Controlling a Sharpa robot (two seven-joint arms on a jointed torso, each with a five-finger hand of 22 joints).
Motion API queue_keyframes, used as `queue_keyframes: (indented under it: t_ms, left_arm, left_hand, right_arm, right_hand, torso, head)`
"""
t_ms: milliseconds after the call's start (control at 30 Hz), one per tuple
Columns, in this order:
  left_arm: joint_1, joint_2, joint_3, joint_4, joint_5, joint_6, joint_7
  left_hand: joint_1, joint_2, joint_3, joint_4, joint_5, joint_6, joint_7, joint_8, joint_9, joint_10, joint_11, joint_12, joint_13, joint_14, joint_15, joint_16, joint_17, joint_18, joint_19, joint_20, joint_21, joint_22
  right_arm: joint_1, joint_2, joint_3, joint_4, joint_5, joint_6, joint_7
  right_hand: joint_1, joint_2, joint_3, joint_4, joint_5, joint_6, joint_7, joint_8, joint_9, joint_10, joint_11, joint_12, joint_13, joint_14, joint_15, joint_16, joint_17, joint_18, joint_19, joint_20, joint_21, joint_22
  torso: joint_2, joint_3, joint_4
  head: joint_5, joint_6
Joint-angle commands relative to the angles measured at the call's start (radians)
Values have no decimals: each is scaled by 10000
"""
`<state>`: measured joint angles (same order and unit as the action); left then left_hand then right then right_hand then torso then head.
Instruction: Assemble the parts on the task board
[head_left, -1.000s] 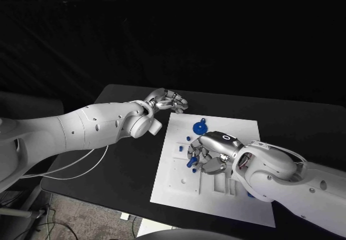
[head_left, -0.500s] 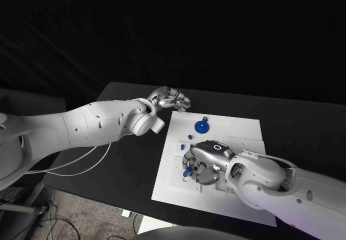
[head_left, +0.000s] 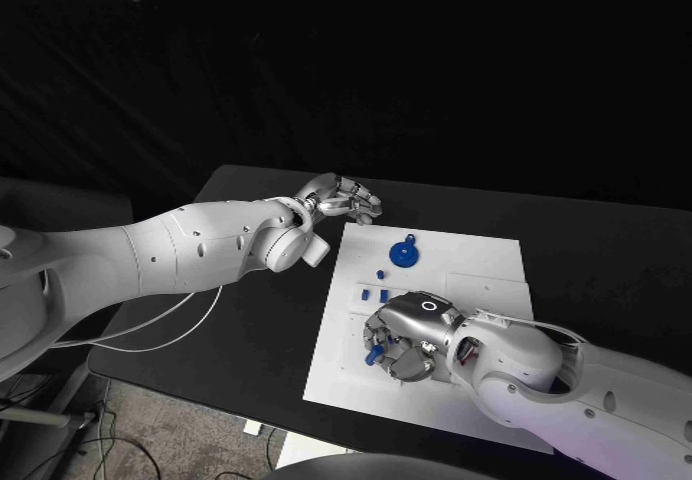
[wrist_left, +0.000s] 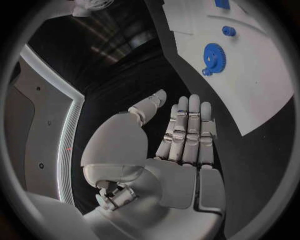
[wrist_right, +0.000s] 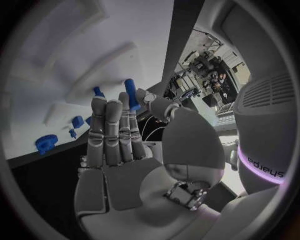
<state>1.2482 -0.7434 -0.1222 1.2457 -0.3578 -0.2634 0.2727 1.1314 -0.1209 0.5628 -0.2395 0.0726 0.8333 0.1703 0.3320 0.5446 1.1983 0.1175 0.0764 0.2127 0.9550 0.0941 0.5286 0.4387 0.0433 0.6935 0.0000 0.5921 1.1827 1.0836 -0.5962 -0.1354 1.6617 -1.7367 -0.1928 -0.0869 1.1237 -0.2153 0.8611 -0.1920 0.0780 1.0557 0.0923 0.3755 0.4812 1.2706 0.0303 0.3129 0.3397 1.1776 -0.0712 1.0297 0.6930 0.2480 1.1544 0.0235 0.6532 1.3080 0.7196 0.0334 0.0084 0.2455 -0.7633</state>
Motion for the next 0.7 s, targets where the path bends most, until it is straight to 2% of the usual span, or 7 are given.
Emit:
queue_keyframes:
  t_ms: [33,300,600,700]
  left_arm:
    - [3,-2,7,18,-12,140,69]
    - [3,-7,7,19,-12,141,73]
    - [3,-19,7,17,-12,144,74]
    - [3,-23,7,22,-12,144,74]
  left_hand:
    - [-74,11,3,77,14,-67,-20,65,-17,-51,19,-36,-15,-23,79,-60,15,104,25,14,-52,13]
    - [-74,13,2,79,13,-68,-20,67,-19,-52,19,-36,-15,-22,79,-66,22,105,25,15,-55,16]
    - [-77,16,0,82,13,-69,-19,69,-21,-53,20,-36,-16,-21,80,-73,32,105,25,16,-59,19]
    - [-77,16,0,83,13,-69,-19,70,-21,-53,20,-35,-16,-21,80,-75,34,105,25,16,-60,20]
  right_arm:
    - [-23,14,-20,-27,-258,235,-35]
    - [-38,29,-33,-58,-504,122,-218]
    - [-69,65,-33,-29,-1113,-360,-742]
    - [-71,99,-33,-30,-1146,-308,-742]
  right_hand:
    - [9,129,11,-56,50,100,21,43,279,88,-8,28,9,2,-45,-51,-9,138,6,-22,37,199]
    - [5,126,10,-70,53,102,20,41,282,91,-9,29,10,4,-46,-49,-8,138,5,-22,41,199]
    - [7,60,96,-91,62,157,2,46,300,136,-27,45,17,39,-64,-26,3,138,34,-35,84,199]
    - [5,31,141,-83,66,177,-5,45,306,154,-35,51,20,56,-72,-17,7,138,51,-42,105,198]
  torso:
    - [5,-4,1]
    - [3,-11,2]
    - [4,-11,5]
    - [6,-13,4]
  head:
    - [1,-21]
    - [3,-46]
    - [0,-53]
    - [-4,-53]
